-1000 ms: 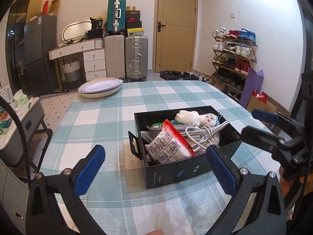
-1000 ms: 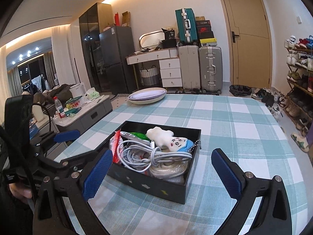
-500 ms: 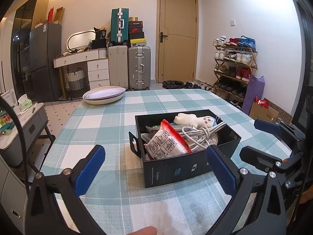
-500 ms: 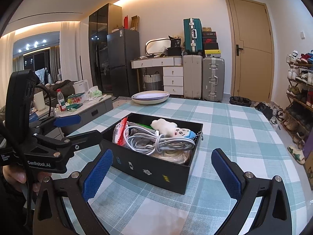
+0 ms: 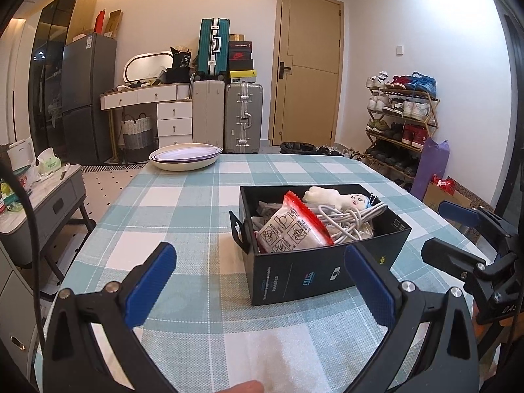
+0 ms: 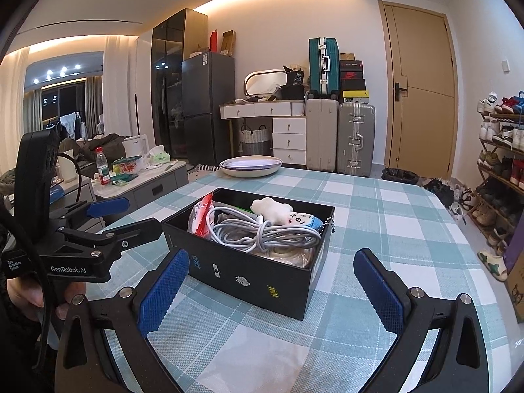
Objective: Organize soft objects
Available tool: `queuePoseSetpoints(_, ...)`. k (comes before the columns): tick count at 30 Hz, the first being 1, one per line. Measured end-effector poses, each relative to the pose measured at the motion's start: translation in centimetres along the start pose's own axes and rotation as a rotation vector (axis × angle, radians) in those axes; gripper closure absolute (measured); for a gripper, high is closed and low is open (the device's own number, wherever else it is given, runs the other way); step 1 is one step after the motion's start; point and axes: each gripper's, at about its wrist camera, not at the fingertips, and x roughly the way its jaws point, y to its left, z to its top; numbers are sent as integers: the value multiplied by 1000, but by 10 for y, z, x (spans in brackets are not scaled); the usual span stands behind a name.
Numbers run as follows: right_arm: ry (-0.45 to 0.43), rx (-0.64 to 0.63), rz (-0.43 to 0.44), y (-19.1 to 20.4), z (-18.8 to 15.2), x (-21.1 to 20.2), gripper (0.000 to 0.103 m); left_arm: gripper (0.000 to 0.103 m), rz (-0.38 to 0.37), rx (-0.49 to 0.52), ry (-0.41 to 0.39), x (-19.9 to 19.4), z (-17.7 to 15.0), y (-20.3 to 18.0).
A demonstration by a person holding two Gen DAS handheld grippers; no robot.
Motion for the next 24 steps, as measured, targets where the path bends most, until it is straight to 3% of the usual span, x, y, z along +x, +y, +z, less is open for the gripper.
queuePoseSetpoints(24, -13, -2, 13, -1, 0, 0, 1, 0, -7, 13, -1, -4, 0, -4)
